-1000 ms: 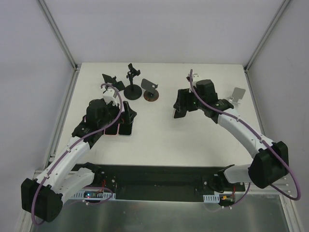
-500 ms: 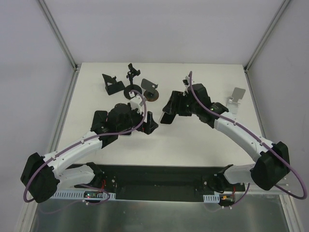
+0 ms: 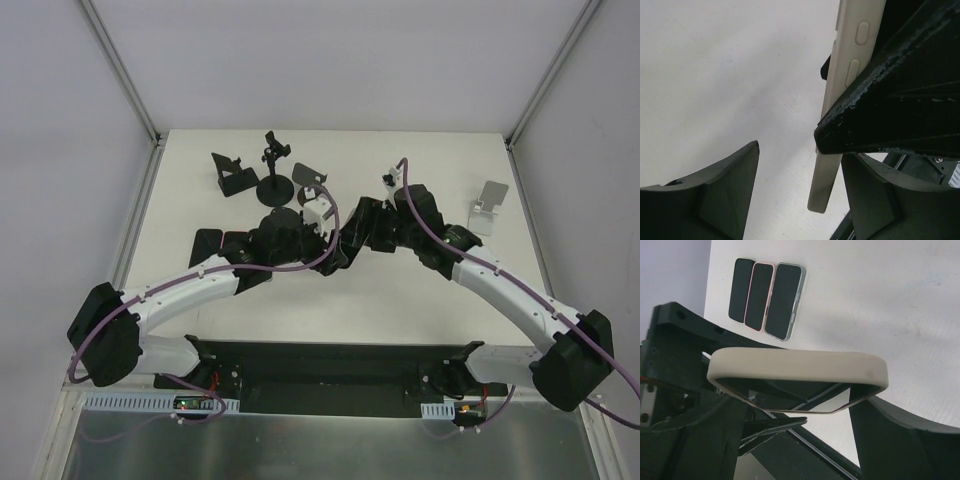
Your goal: Remove the phone from the phone stand
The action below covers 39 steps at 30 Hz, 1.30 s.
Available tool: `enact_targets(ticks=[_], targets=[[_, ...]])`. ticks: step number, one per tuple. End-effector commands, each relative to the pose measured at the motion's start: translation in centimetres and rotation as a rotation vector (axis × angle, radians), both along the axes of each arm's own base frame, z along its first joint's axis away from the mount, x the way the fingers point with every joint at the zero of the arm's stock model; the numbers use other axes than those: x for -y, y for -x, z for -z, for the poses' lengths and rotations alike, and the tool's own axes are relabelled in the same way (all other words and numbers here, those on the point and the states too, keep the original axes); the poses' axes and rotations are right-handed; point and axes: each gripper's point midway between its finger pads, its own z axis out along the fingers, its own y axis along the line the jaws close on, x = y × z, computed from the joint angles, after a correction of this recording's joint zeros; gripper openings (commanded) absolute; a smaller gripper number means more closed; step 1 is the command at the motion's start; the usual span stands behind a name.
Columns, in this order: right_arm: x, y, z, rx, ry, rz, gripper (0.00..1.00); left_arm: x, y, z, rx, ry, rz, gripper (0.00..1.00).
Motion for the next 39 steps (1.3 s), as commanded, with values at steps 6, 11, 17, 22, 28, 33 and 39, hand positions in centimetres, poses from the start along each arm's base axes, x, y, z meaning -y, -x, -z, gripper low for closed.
enact_targets(ticks=[6, 11, 17, 22, 28, 33, 39], targets=[[-0.6, 0.7, -4.2, 0.101, -0.118, -0.039, 0.30, 2.6, 1.2, -2.1, 0.014, 0.074, 0.101, 0.18], [0.3, 0.4, -4.1, 0.117, -0.108, -0.015, 0.62, 1.7, 0.9, -2.2, 0.014, 0.096, 0.034, 0.00], [2.7, -0.6, -4.1, 0.145, -0.061, 0.063, 0.98, -0.6, -0.5, -0.6, -0.018, 0.082, -0.158, 0.00], [4.9, -0.9, -3.8, 0.187, 0.007, 0.105, 0.96, -2.0, -0.9, 1.3, -0.084, 0.075, -0.270, 0.00], [7.1, -1.0, -3.0, 0.223, 0.110, 0.142, 0.96, -4.7, -2.0, 4.6, -0.267, 0.065, -0.435, 0.00], [7.6, -1.0, -2.3, 0.216, 0.134, 0.154, 0.96, -6.9, -2.8, 7.0, -0.429, 0.067, -0.507, 0.00], [7.8, -1.0, -2.1, 0.211, 0.137, 0.162, 0.96, -6.9, -3.3, 8.4, -0.526, 0.055, -0.485, 0.00]])
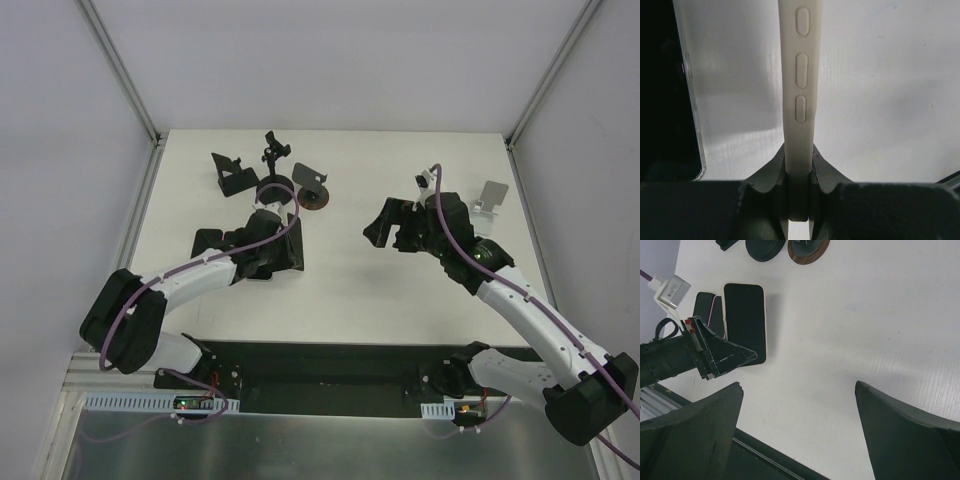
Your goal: Remove the phone from the phone stand
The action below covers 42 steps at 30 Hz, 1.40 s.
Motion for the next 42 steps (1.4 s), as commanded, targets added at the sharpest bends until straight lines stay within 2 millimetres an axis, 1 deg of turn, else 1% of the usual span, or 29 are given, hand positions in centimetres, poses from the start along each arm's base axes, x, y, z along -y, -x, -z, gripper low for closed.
enact_targets(ticks=[1, 3, 4, 5, 7, 9, 10, 13, 17, 18, 23, 24, 27, 28, 31, 37, 42], targets=[[0.8, -0.1, -0.5, 0.031, 0.012, 0.020, 0.96, 2.0, -0.1, -1.0, -0.053, 0.094, 0.056, 0.00], [0.8, -0.2, -0.4, 0.028, 0.014, 0.022, 0.96, 2.2, -0.3, -0.9, -0.067, 0.100, 0.064, 0.00], [0.9, -0.3, -0.4, 0.027, 0.015, 0.025, 0.96, 2.2, -0.1, -0.3, -0.093, 0.097, 0.070, 0.00], [0.9, -0.3, -0.3, 0.025, 0.015, 0.025, 0.96, 2.3, -0.2, -0.3, -0.098, 0.102, 0.073, 0.00], [0.8, -0.3, -0.1, 0.019, 0.016, 0.021, 0.96, 2.3, -0.2, 0.4, -0.123, 0.093, 0.080, 0.00], [0.8, -0.3, 0.0, 0.014, 0.017, 0.021, 0.96, 2.7, -0.3, 0.4, -0.132, 0.101, 0.091, 0.00], [0.7, -0.2, 0.0, 0.011, 0.015, 0.017, 0.96, 2.4, 0.0, 1.1, -0.164, 0.084, 0.088, 0.00], [0.7, -0.3, 0.1, 0.009, 0.016, 0.019, 0.96, 2.1, 0.1, 1.6, -0.187, 0.073, 0.069, 0.02], [0.6, -0.3, 0.3, 0.001, 0.018, 0.017, 0.96, 1.6, 0.4, 2.2, -0.204, 0.060, 0.046, 0.11], [0.6, -0.3, 0.3, 0.001, 0.017, 0.015, 0.96, 1.5, 0.4, 2.2, -0.210, 0.060, 0.043, 0.17], [0.6, -0.3, 0.4, -0.004, 0.018, 0.015, 0.96, 1.1, 0.8, 2.6, -0.219, 0.048, 0.034, 0.34], [0.5, -0.3, 0.4, -0.003, 0.016, 0.014, 0.96, 1.1, 0.7, 2.6, -0.216, 0.047, 0.031, 0.39], [0.5, -0.3, 0.3, -0.002, 0.016, 0.011, 0.96, 0.9, 0.6, 2.5, -0.210, 0.039, 0.026, 0.48], [0.5, -0.3, 0.3, -0.002, 0.015, 0.012, 0.96, 0.8, 0.5, 2.4, -0.205, 0.033, 0.023, 0.53], [0.6, -0.3, 0.4, -0.003, 0.014, 0.015, 0.96, 0.5, 0.4, 2.2, -0.194, 0.015, 0.017, 0.61], [0.6, -0.3, 0.3, -0.004, 0.011, 0.016, 0.96, 0.0, 0.2, 1.7, -0.175, -0.008, 0.011, 0.71], [0.6, -0.3, 0.3, -0.004, 0.010, 0.018, 0.96, -1.0, 0.1, 1.5, -0.154, -0.051, -0.005, 0.77]])
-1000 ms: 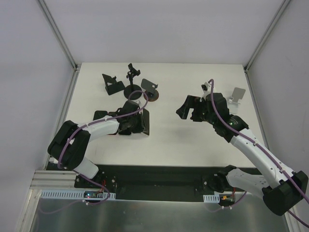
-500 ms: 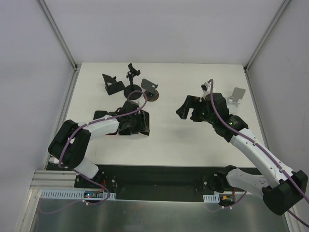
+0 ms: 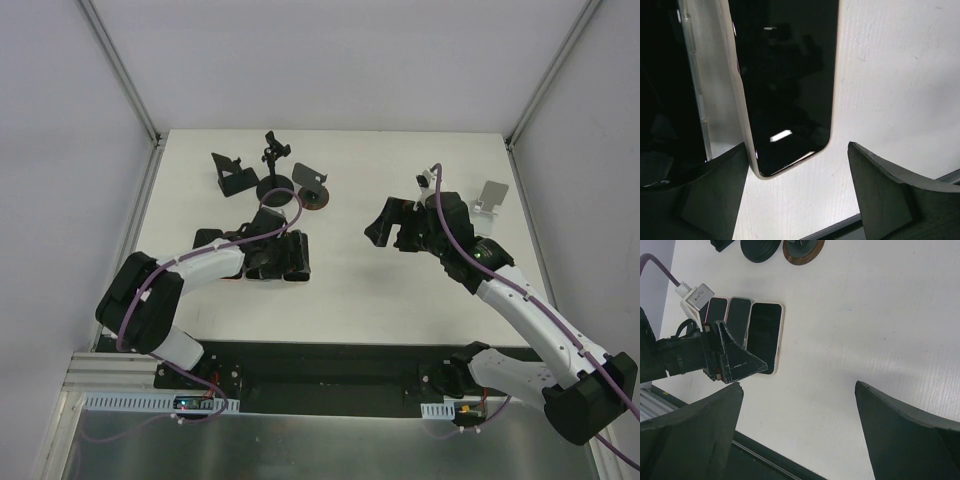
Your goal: Remove the phone from the phone stand
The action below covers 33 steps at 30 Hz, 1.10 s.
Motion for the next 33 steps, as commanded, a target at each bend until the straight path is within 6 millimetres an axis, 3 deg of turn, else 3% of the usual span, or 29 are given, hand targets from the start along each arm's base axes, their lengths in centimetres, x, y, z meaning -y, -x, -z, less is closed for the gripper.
enact_targets(ticks=[1, 9, 12, 14, 15, 16, 17, 19, 20, 22, 23, 29, 33], targets=[[0.1, -0.1, 0.0, 0.002, -0.003, 0.004, 0.96, -0.5, -1.8, -3.0, 0.105, -0.014, -0.010, 0.79], [0.4, -0.4, 0.0, 0.007, 0.010, 0.018, 0.96, -0.2, -2.5, -5.7, 0.189, -0.047, 0.038, 0.91], [0.9, -0.6, 0.1, 0.015, 0.032, 0.042, 0.96, 2.0, -3.4, -7.5, 0.229, -0.020, 0.093, 0.96], [1.2, -0.7, 0.0, 0.022, 0.041, 0.051, 0.96, 3.6, -3.5, -7.9, 0.231, -0.001, 0.141, 0.99], [1.3, -0.7, 0.0, 0.027, 0.047, 0.057, 0.96, 4.3, -3.7, -7.0, 0.213, -0.015, 0.168, 0.99], [1.5, -0.8, -0.1, 0.029, 0.052, 0.063, 0.96, 5.7, -4.0, -7.8, 0.231, 0.001, 0.196, 0.99], [1.7, -0.8, -0.1, 0.029, 0.055, 0.068, 0.96, 6.5, -4.0, -6.9, 0.201, 0.002, 0.221, 0.99], [2.0, -0.9, -0.2, 0.036, 0.065, 0.080, 0.96, 8.2, -4.3, -7.2, 0.201, 0.019, 0.268, 0.99], [2.2, -0.9, -0.2, 0.037, 0.067, 0.089, 0.96, 8.6, -4.0, -5.9, 0.162, 0.009, 0.290, 0.99], [2.8, -1.0, -0.3, 0.048, 0.079, 0.112, 0.96, 9.5, -4.2, -5.6, 0.151, 0.010, 0.320, 0.99], [2.9, -1.0, -0.2, 0.048, 0.084, 0.118, 0.96, 9.8, -3.8, -4.6, 0.125, -0.005, 0.338, 0.99], [3.8, -1.3, -0.1, 0.054, 0.103, 0.155, 0.96, 9.0, -2.7, -1.6, 0.056, -0.088, 0.379, 0.99], [3.5, -1.5, 0.1, 0.041, 0.102, 0.149, 0.96, 7.0, -2.6, -0.2, 0.050, -0.184, 0.370, 0.99]])
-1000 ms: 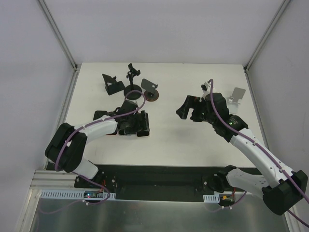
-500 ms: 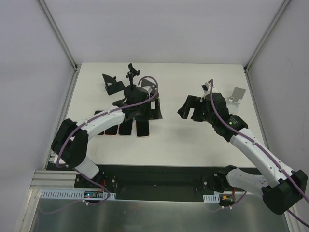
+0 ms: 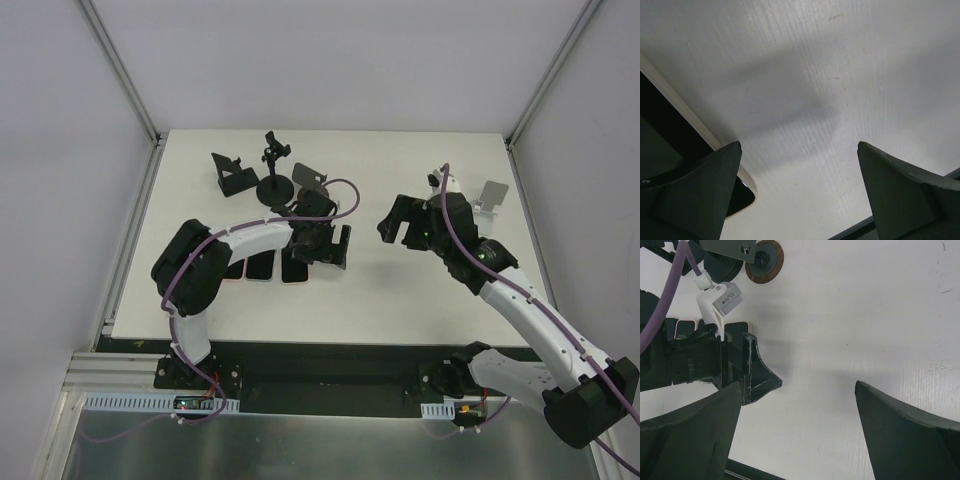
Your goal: Remove the phone from the phone stand
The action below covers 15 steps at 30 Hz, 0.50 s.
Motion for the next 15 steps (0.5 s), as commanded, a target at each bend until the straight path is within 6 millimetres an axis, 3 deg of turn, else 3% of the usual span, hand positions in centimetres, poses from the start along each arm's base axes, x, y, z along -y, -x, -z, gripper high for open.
enact_targets(ticks=[1, 15], targets=[[0.4, -0.4, -0.2, 0.008, 0.013, 0.017, 0.96, -1.8, 0.0, 0.2, 0.032, -0.090, 0.021, 0.99], [-0.1, -1.3, -0.3, 0.002, 0.019, 0.013, 0.96, -4.6, -0.9, 0.0, 0.069, -0.176, -0.052, 0.99]])
